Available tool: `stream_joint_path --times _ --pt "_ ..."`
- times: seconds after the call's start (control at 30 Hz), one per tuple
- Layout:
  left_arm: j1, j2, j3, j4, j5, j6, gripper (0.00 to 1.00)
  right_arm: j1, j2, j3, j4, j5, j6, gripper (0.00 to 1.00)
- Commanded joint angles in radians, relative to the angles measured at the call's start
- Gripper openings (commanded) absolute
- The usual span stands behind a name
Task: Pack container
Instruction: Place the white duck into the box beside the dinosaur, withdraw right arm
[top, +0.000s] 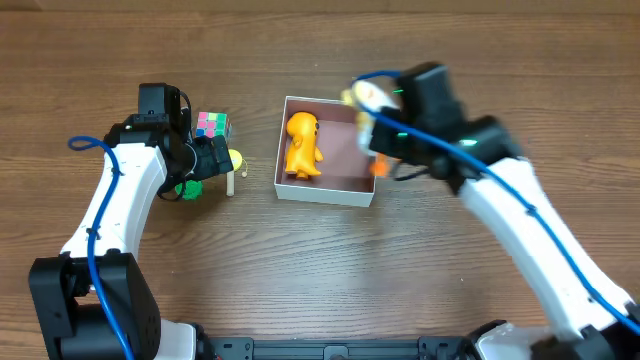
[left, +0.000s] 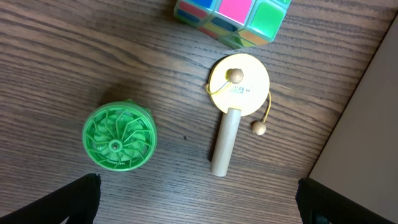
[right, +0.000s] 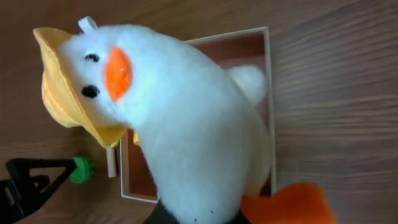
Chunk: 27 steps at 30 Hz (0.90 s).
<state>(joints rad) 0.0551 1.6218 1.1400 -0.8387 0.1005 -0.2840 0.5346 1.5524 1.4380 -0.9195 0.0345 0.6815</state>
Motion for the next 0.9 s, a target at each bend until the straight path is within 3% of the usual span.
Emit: stream_joint_path --times 0.0,0.2,0.4,0.47,0.53,0.63,0.73,0.87 --pt "0.008 0.009 0.022 0.002 0.0 0.019 1.0 0.079 0.106 -0.013 0.044 0.146 0.152 0.04" --pt "0.008 0.009 0.022 0.002 0.0 0.018 1.0 0.064 0.295 -0.013 0.125 0.164 0.163 0.04" --pt "0.008 0.009 0.022 0.001 0.0 0.019 1.0 0.017 0.341 -0.013 0.163 0.167 0.098 0.04" --pt "0.008 0.009 0.022 0.001 0.0 0.019 1.0 0.016 0.341 -0.01 0.171 0.144 0.019 0.13" --pt "0.008 0.009 0.022 0.001 0.0 0.019 1.0 0.016 0.338 -0.007 0.193 0.077 -0.137 0.36" --pt "0.008 0.009 0.022 0.002 0.0 0.018 1.0 0.03 0.329 0.02 0.182 0.036 -0.24 0.54" --pt "0.008 0.009 0.022 0.001 0.0 0.018 1.0 0.052 0.304 0.063 0.146 0.035 -0.264 0.62" --pt "0.008 0.009 0.022 0.001 0.0 0.019 1.0 0.059 0.244 0.133 0.079 0.043 -0.258 0.66"
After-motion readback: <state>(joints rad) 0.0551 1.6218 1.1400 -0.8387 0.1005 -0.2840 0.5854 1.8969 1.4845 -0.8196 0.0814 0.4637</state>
